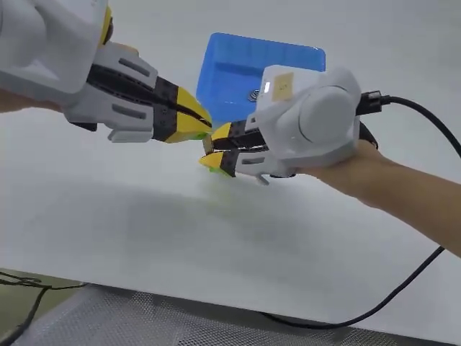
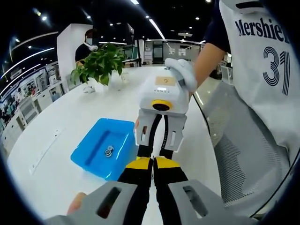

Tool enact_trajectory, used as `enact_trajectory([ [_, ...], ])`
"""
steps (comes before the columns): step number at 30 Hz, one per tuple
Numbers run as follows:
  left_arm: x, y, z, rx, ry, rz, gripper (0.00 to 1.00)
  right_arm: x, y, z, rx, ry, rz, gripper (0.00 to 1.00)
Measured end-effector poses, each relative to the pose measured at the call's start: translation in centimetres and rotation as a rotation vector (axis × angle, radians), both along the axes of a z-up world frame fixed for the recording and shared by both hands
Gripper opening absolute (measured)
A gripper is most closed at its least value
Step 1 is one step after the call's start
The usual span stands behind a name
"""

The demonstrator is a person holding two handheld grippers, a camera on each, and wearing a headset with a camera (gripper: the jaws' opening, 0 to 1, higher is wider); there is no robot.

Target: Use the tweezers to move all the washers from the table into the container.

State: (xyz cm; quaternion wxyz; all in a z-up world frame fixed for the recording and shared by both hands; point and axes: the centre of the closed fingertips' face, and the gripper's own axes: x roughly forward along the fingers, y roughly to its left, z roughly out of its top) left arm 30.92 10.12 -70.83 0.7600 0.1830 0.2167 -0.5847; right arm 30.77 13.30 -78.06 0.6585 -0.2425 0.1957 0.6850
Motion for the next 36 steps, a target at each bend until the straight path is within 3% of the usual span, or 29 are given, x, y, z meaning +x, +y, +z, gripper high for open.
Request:
enact_trajectory([
  [10, 0.3, -0.2, 0.1, 0.000, 0.032, 0.006, 0.05, 0.0, 0.0, 0.1, -0.008, -0.002, -0.008, 0.10],
  [19, 0.7, -0.4, 1.2, 0.003, 0.030, -0.010, 0.05, 0.6, -0.4, 1.2, 0.003, -0.018, -0.019, 0.10],
  [28, 2.2, -0.5, 3.8, 0.001, -0.021, -0.029, 0.05, 2.0, -0.8, 4.4, 0.062, -0.053, -0.048, 0.10],
  [36, 2.8, -1.9, 6.2, 0.006, -0.071, -0.063, 0.05, 3.3, -1.5, 6.8, 0.090, -0.099, -0.074, 0.10],
])
